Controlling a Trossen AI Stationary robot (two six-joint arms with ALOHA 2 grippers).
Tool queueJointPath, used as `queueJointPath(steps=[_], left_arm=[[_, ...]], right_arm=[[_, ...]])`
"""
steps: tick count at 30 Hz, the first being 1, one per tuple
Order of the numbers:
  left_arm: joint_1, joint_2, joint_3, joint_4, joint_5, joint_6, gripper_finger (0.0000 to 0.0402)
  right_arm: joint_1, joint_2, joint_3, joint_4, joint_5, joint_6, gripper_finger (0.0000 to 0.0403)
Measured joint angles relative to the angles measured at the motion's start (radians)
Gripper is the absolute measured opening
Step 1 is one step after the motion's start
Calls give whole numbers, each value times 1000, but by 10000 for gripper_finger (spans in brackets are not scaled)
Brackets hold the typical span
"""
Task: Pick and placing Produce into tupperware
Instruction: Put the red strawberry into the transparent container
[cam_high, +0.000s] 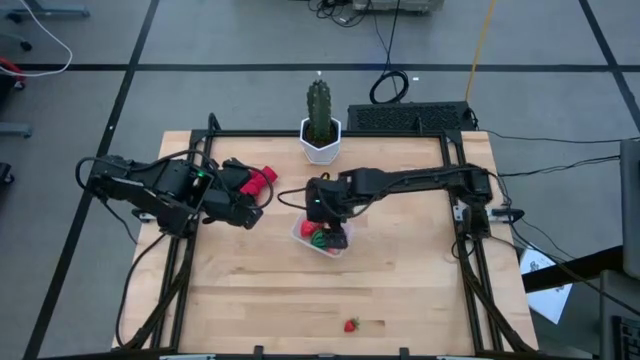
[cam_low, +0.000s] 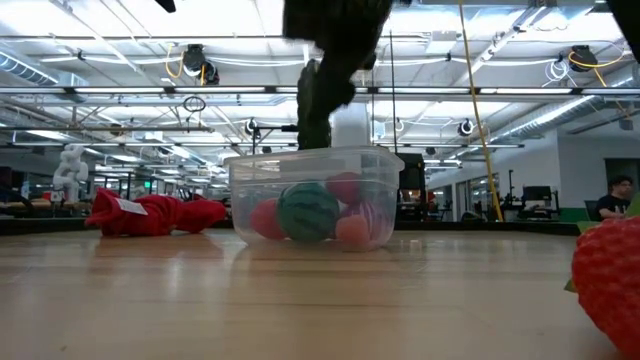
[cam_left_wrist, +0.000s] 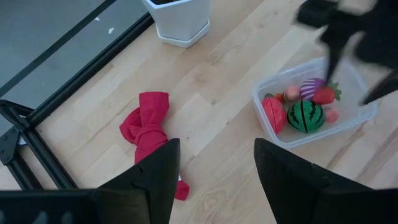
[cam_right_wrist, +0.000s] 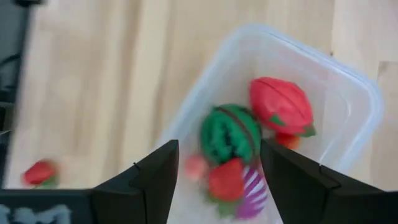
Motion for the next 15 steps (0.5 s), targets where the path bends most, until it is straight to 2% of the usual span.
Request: queueJointPath(steps=[5, 9, 15], left_arm=[[-2, 0, 0, 0, 7, 20, 209], [-2, -2, 0, 0, 11, 39, 209], [-1, -2, 0, 0, -8, 55, 209]], right_arm=[[65, -127, 0, -94, 0, 9, 218], [161, -224, 0, -141, 0, 55, 217], [313, -315, -39, -83, -1, 74, 217]])
